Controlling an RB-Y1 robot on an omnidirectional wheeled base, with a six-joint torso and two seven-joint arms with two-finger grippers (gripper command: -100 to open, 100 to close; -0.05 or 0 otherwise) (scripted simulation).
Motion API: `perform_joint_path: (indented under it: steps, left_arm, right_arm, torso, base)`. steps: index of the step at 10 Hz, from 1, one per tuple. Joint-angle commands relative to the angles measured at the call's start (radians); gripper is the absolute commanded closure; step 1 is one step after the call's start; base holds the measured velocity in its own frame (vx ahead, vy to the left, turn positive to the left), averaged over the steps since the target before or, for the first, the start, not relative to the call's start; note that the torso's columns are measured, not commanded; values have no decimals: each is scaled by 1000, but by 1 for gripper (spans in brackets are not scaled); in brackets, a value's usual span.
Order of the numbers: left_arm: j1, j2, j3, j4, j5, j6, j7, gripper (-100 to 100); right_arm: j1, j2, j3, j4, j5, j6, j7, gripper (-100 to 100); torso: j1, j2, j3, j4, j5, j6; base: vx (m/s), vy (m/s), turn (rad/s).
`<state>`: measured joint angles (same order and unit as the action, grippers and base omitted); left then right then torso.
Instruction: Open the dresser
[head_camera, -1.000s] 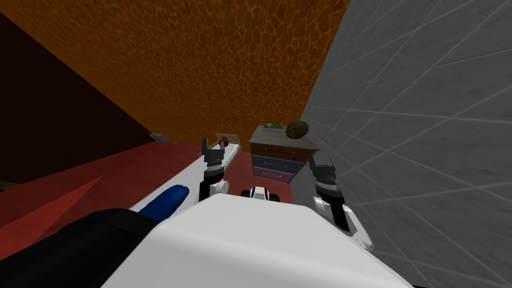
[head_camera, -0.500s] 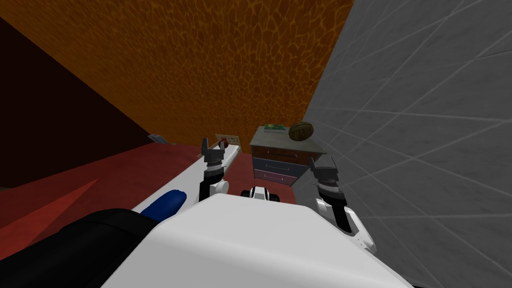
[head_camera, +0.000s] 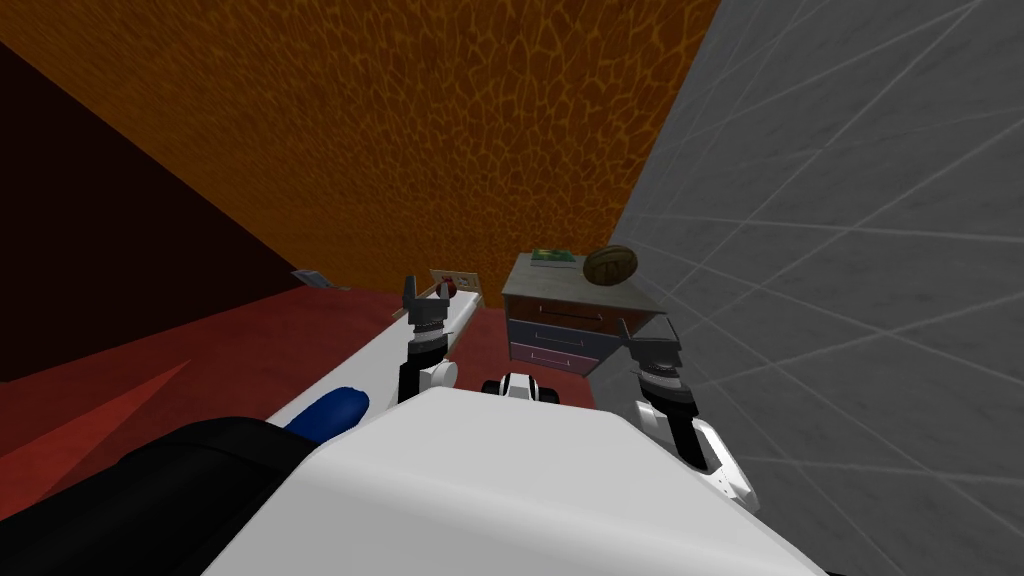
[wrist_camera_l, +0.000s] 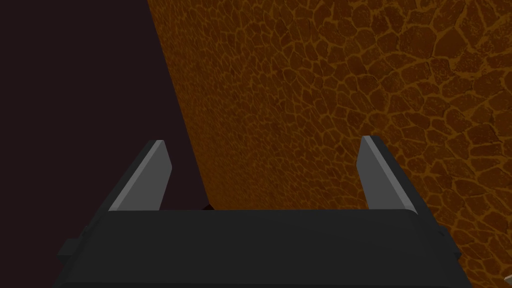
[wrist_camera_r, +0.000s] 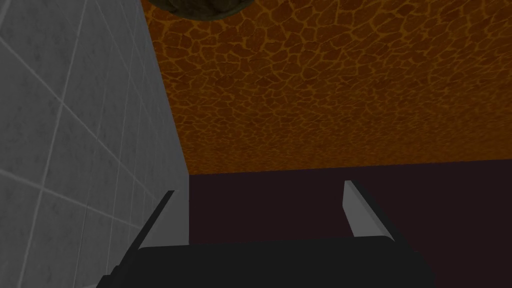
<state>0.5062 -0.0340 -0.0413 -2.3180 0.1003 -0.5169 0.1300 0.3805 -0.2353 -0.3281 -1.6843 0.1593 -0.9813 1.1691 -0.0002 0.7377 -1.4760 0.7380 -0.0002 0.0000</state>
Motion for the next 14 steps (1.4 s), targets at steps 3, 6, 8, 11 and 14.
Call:
perform_joint_path:
  steps: [3, 6, 8, 11, 14]
  left_arm:
    - [0, 0, 0, 0, 0, 0, 0, 0]
    - [0, 0, 0, 0, 0, 0, 0, 0]
    - [0, 0, 0, 0, 0, 0, 0, 0]
    - [0, 0, 0, 0, 0, 0, 0, 0]
    - [0, 0, 0, 0, 0, 0, 0, 0]
  right_arm:
    - [-18, -6, -32, 79, 27, -59, 134, -100]
    - [-30, -9, -53, 127, 44, -94, 210, -100]
    - [-30, -9, -53, 128, 44, -94, 258, -100]
    - [-42, -12, -74, 177, 62, -130, 344, -100]
    - [-54, -15, -94, 226, 80, -164, 429, -100]
  torso:
    - [1, -1, 0, 0, 0, 0]
    - [-2, 4, 2, 1, 0, 0]
    - [2, -1, -1, 0, 1, 0]
    - [0, -1, -1, 0, 0, 0]
    - [1, 0, 0, 0, 0, 0]
  base:
    - [78, 51, -5]
    - [34, 23, -1]
    - [57, 38, -4]
    - [68, 40, -2]
    - [55, 39, -1]
